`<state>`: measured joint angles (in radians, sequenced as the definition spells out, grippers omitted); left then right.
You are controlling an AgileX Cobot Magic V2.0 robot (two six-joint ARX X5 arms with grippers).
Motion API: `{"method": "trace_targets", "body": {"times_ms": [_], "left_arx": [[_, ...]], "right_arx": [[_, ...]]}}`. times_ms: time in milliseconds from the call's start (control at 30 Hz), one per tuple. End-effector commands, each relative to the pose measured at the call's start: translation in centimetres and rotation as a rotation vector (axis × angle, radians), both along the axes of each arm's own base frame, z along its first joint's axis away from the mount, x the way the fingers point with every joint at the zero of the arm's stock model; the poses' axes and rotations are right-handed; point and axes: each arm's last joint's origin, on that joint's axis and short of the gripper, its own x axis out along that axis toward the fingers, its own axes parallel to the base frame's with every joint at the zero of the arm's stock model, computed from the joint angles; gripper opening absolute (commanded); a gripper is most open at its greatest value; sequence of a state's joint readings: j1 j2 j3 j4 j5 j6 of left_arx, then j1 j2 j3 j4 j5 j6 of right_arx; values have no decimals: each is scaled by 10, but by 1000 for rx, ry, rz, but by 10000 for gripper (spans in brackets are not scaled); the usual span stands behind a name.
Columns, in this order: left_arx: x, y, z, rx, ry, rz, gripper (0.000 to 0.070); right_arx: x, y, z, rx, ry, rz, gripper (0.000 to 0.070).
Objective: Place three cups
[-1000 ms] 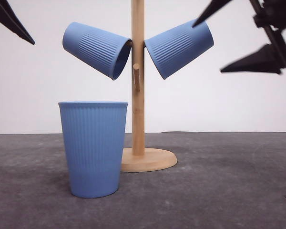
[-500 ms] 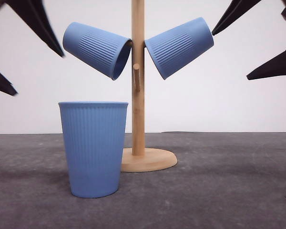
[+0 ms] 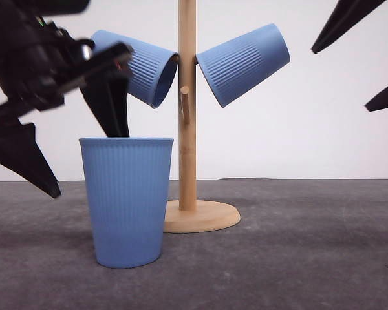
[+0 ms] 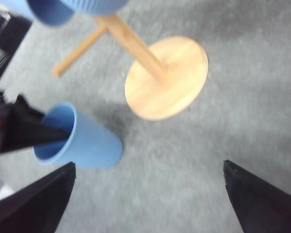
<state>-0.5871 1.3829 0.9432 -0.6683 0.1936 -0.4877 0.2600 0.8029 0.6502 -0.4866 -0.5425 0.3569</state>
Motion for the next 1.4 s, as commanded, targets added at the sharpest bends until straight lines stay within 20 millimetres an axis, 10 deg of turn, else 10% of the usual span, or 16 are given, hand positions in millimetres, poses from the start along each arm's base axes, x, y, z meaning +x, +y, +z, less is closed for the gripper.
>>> {"method": "trace_targets", "body": {"times_ms": [0, 167, 800, 1367], "left_arx": [[5, -7, -1, 9, 2, -6, 414], [6, -13, -4, 14, 6, -39, 2], [-16, -59, 83, -358, 106, -423, 4], [-44, -97, 93, -447, 108, -496, 4]], "right_arx": [[-4, -1, 2, -35, -33, 25, 620], [-21, -6, 1, -138, -58, 80, 620], [-56, 14, 15, -59, -348, 575, 634], [-64, 28, 20, -11, -392, 698, 605]]}}
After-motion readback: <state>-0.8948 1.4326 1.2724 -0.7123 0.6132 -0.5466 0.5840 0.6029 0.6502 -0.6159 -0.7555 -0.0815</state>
